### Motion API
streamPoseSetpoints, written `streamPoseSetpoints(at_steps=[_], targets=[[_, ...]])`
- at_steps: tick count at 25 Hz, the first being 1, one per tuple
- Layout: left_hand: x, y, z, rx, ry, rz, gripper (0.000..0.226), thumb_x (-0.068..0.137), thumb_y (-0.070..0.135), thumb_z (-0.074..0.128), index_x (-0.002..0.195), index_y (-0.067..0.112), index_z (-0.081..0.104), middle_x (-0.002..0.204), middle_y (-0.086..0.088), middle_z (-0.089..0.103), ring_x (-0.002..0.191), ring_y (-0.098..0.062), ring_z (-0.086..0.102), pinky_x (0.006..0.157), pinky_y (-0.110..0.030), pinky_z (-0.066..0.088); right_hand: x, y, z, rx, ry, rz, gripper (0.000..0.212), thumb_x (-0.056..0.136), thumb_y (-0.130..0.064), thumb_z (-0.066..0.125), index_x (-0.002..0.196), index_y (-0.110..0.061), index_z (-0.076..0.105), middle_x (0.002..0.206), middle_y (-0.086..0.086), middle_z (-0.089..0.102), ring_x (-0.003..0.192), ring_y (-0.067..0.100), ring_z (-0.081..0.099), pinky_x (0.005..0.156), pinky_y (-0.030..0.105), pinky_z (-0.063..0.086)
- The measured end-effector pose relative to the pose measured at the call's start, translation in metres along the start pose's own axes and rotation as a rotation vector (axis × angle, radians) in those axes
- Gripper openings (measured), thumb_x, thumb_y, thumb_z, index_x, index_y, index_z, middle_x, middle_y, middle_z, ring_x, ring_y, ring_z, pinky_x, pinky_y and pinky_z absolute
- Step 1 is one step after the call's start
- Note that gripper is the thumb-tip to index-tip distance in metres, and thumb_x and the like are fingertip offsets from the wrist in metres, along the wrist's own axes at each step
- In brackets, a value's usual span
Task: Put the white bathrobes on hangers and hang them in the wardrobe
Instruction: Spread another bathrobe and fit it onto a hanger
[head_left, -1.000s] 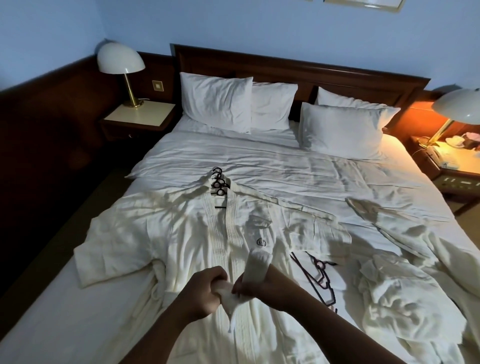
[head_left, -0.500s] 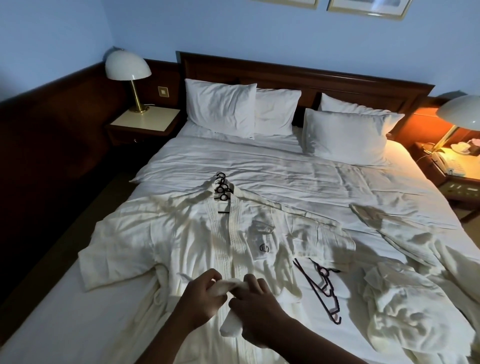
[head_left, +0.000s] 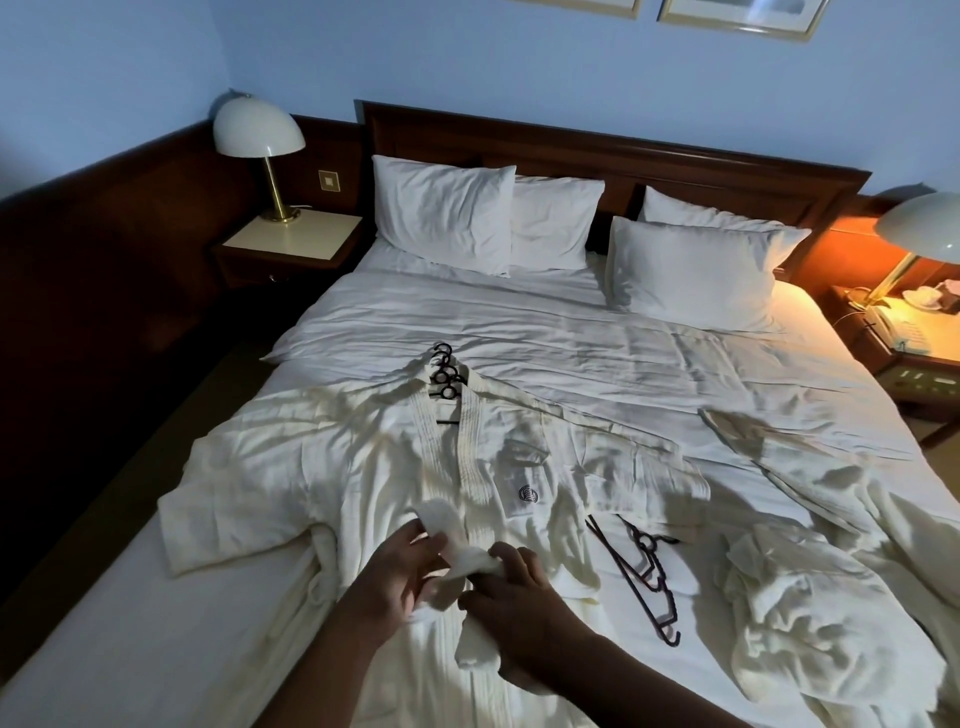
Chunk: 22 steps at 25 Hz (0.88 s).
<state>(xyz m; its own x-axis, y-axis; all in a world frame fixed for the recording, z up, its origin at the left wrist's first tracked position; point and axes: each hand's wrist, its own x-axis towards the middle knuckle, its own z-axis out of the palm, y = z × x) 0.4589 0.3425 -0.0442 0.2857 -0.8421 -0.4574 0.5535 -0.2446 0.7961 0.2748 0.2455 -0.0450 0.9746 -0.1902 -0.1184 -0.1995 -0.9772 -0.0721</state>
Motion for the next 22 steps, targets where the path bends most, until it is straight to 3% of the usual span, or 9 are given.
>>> streamPoseSetpoints(at_steps=[2,5,7,9,12,15,16,19,22], targets=[[0.002,0.011,0.004,0.05,0.061,0.075,0.082,0.064,0.038,0.094,0.12,-0.01,0.059,0.096,-0.025,0.071,0.084,-0.034,0.072,0.066,-0.04,0.058,0.005,0.007,-0.01,0.082,0.02,-0.021,0.045,0.068,-0.034,0.058,0.113,-0.032,0.06,0.119,-0.017,0.059,0.13,0.029,0.038,0.106,0.045,0.041],[0.004,0.033,0.006,0.081,0.147,0.155,0.037,0.09,0.025,0.075,0.109,-0.005,0.065,0.076,-0.011,0.07,0.073,-0.026,0.07,0.065,-0.036,0.057,0.02,0.013,-0.036,0.321,0.026,-0.019,0.028,0.087,-0.031,0.038,0.094,-0.028,0.064,0.122,-0.024,0.063,0.126,0.015,0.04,0.109,0.041,0.031],[0.007,0.046,0.001,0.212,0.204,0.225,0.015,0.093,0.029,0.072,0.098,0.015,0.077,0.084,-0.006,0.074,0.083,-0.024,0.069,0.077,-0.037,0.055,0.03,0.015,-0.056,0.456,-0.073,0.018,0.03,0.097,-0.036,0.039,0.091,-0.023,0.065,0.116,-0.022,0.065,0.123,0.007,0.04,0.11,0.041,0.025],[0.007,0.055,-0.004,0.394,0.201,0.282,0.015,0.098,0.026,0.067,0.092,0.025,0.08,0.085,-0.002,0.077,0.08,-0.014,0.07,0.074,-0.027,0.051,0.035,0.022,-0.068,0.566,-0.12,0.059,0.029,0.099,-0.044,0.044,0.102,-0.029,0.07,0.117,-0.019,0.065,0.129,0.004,0.038,0.11,0.043,0.024],[0.019,0.051,-0.033,0.465,0.278,0.274,0.015,0.098,0.02,0.065,0.092,0.015,0.078,0.056,0.008,0.066,0.054,-0.003,0.059,0.056,-0.015,0.043,0.035,0.04,-0.065,0.917,0.134,0.126,0.02,0.098,-0.036,0.058,0.107,-0.034,0.076,0.117,-0.02,0.069,0.126,0.008,0.052,0.105,0.03,0.039],[0.044,0.016,-0.091,0.36,0.595,0.071,0.03,0.097,0.024,0.07,0.09,-0.004,0.07,0.06,-0.011,0.064,0.058,-0.03,0.063,0.062,-0.036,0.055,0.028,0.074,-0.023,1.146,0.371,0.563,0.02,0.098,-0.014,0.064,0.091,-0.026,0.079,0.094,-0.013,0.076,0.098,0.008,0.069,0.083,0.022,0.053],[0.046,-0.003,-0.113,0.251,0.712,-0.029,0.035,0.097,0.024,0.07,0.085,-0.008,0.065,0.063,-0.022,0.059,0.052,-0.033,0.062,0.056,-0.039,0.055,0.019,0.09,0.001,1.109,0.315,0.768,0.022,0.098,-0.014,0.064,0.085,-0.027,0.077,0.081,-0.012,0.076,0.083,0.005,0.071,0.073,0.022,0.054],[0.041,-0.052,-0.156,-0.295,0.87,-0.228,0.023,0.106,0.019,0.054,0.087,0.007,0.056,0.073,-0.011,0.058,0.037,-0.017,0.062,0.038,-0.027,0.051,-0.012,0.133,0.068,1.12,-0.054,1.364,0.029,0.101,-0.03,0.057,0.092,-0.004,0.067,0.05,0.004,0.066,0.047,0.022,0.061,0.043,0.029,0.041],[0.044,-0.07,-0.17,-0.512,0.828,-0.257,0.034,0.11,0.021,0.038,0.1,0.003,0.066,0.086,-0.01,0.078,0.066,-0.02,0.077,0.056,-0.036,0.062,-0.019,0.157,0.096,1.286,-0.029,1.585,0.033,0.102,-0.029,0.054,0.094,0.003,0.059,0.052,0.016,0.059,0.034,0.019,0.045,0.044,0.019,0.031]])
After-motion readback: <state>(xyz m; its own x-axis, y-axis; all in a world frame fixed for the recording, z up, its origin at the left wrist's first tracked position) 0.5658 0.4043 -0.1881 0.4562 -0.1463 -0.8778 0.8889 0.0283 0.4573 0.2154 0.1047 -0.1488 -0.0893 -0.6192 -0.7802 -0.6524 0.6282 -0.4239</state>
